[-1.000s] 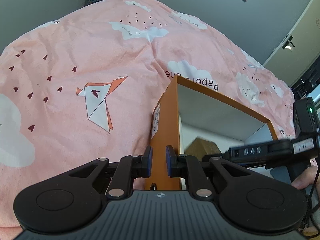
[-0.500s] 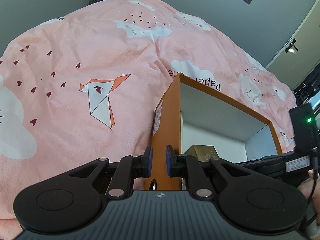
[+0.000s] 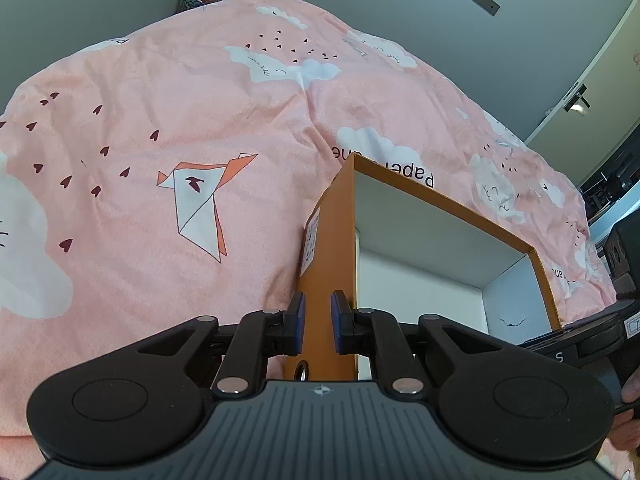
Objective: Organize objects
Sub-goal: 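Lower the gold cube box into the box beside the glasses case and open the right tool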
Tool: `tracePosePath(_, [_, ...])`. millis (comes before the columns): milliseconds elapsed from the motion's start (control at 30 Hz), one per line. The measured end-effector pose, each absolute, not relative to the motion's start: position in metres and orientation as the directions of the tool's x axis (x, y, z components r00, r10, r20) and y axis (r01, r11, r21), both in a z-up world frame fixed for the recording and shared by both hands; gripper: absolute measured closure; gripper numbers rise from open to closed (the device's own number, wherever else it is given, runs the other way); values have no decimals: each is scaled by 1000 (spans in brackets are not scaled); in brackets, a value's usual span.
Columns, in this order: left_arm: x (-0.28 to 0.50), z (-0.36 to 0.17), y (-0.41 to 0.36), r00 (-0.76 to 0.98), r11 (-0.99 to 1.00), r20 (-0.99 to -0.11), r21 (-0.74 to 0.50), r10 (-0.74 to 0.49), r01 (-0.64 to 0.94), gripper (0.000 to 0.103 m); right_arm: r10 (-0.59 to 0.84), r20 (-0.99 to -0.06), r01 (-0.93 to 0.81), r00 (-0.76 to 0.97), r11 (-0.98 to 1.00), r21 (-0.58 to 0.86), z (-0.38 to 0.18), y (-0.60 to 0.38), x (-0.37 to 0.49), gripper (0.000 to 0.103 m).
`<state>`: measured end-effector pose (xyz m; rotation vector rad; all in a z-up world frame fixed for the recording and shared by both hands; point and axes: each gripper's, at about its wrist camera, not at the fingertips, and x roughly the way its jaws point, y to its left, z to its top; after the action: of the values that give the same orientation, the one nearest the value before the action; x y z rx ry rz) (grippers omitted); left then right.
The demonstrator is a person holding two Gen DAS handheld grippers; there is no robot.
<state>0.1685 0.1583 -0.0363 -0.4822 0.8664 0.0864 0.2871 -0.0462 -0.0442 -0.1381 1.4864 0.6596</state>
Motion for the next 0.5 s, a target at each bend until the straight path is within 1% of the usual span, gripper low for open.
tracePosePath(100, [169,-36,158,652,889,-749,-372,-118,-267,88,294,-951,-510,-94,806,299,-42,-42,292,43])
tracePosePath(233, [170,-36,158,650,890,-751,-368,-116,-267,88,232,-955,-550,-187,780,297,-53,-22,306,43])
tracePosePath(333, [171,-36,159,648,890,-753,-369,-117,-268,88,184,-957,-589,-225,757,284,-59,-3,309,43])
tracePosePath(500, [173,-36,160,643,891,-757,-367,-118,-268,88,193,-947,-581,-255,753,310,-63,15,308,42])
